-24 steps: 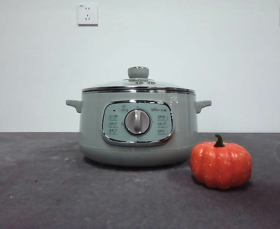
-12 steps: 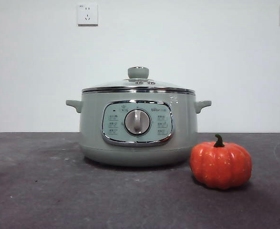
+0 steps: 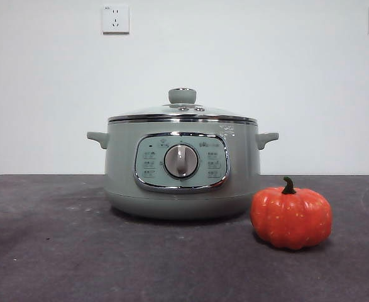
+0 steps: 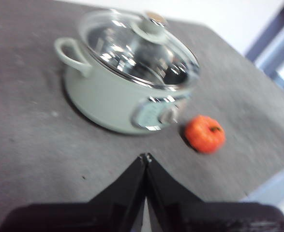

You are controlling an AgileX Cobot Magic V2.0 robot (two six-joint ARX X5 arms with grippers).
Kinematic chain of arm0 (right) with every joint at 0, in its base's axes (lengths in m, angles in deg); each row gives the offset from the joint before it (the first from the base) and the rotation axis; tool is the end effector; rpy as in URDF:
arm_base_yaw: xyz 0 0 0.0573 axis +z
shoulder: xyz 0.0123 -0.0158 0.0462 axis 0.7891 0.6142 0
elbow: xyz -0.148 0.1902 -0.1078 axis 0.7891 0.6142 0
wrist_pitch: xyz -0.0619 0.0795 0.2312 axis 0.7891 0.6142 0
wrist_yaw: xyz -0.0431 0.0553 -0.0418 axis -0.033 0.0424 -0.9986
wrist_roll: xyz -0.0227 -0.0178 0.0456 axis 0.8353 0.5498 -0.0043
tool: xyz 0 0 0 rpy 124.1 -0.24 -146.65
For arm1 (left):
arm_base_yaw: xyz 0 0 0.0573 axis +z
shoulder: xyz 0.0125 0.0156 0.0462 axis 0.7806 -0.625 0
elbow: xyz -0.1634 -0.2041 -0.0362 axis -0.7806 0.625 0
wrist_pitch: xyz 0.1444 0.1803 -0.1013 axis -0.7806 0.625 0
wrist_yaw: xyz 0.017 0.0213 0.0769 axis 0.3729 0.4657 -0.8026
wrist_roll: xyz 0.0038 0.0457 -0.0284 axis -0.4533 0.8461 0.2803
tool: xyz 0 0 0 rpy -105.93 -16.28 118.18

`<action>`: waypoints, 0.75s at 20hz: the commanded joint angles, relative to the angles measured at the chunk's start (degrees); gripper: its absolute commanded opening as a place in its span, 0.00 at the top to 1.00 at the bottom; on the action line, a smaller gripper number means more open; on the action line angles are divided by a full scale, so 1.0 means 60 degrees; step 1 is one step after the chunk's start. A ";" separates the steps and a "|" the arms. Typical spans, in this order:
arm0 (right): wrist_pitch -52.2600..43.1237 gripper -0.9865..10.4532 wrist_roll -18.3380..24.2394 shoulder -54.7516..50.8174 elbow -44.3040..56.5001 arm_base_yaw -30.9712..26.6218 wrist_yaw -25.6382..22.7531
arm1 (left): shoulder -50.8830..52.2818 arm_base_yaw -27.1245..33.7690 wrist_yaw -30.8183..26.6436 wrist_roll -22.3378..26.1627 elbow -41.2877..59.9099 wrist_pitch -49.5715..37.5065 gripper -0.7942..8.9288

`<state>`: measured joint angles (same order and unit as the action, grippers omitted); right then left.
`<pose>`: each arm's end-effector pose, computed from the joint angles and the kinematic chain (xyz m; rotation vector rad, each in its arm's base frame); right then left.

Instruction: Pick up the pumpkin,open the lid,put the pumpkin in the pot,close the lid

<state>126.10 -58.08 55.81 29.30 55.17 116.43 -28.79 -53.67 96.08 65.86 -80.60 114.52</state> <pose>0.0927 0.0199 0.3102 0.2328 0.6158 0.5493 0.0775 -0.0194 0.2762 -0.2394 0.4825 -0.5988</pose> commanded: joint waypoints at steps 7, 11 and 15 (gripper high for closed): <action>0.2816 0.92 0.2269 0.1031 -0.1982 0.0466 0.0073 | -0.1311 0.0011 0.0678 0.2448 -0.1650 0.2098 0.93; 0.2922 0.92 0.2288 0.1038 -0.2004 0.0510 0.0073 | -0.1450 0.0011 0.0674 0.2652 -0.1989 0.2328 0.92; 0.2918 0.72 0.2251 0.1038 -0.2004 0.0514 0.0091 | -0.1450 0.0011 0.0641 0.2641 -0.1989 0.2452 0.49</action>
<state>143.93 -44.88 62.08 17.30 58.15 116.82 -37.56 -53.69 99.95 80.65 -92.47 129.37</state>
